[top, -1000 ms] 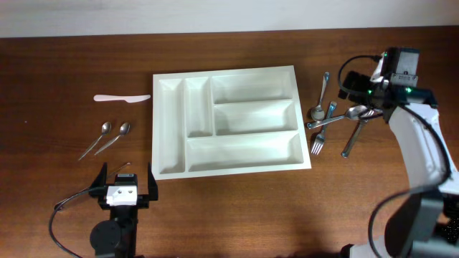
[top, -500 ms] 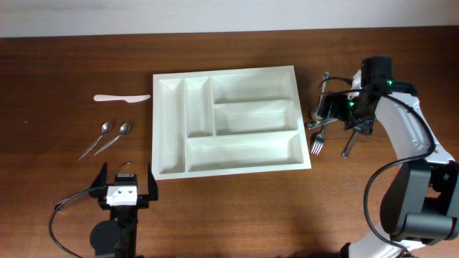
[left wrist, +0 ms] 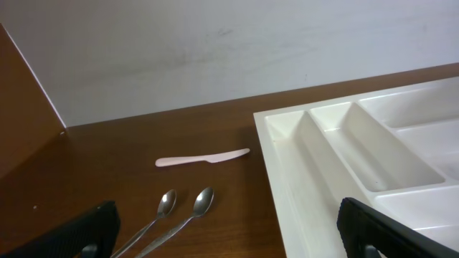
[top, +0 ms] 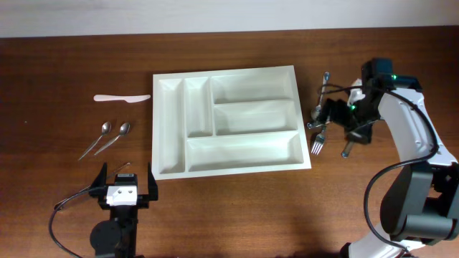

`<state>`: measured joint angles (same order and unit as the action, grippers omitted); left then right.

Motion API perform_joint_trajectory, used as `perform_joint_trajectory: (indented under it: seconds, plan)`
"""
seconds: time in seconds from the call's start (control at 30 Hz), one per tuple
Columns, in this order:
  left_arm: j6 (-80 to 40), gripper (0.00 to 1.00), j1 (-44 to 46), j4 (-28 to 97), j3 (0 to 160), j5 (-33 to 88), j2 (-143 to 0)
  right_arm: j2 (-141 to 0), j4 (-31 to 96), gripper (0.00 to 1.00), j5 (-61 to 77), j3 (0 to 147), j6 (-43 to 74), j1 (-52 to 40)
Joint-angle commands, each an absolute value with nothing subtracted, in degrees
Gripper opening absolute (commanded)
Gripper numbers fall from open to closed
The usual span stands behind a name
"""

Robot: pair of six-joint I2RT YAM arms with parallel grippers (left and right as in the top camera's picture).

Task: Pack container
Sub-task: 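Move the right gripper over the metal cutlery pile right of the tray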

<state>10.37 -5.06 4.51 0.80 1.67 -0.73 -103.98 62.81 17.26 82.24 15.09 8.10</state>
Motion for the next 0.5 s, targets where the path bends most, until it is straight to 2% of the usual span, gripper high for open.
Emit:
perform_joint_trajectory:
  seconds: [0.0, 0.47]
  plan:
    - [9.72, 0.99, -5.41, 4.6, 0.54, 2.13, -0.3, -103.04, 61.06, 0.99, 22.24, 84.44, 15.53, 7.57]
    - [9.72, 0.99, -5.41, 4.6, 0.54, 2.11, -0.3, -111.59, 60.97, 0.99, 11.62, 98.96, 15.27, 7.51]
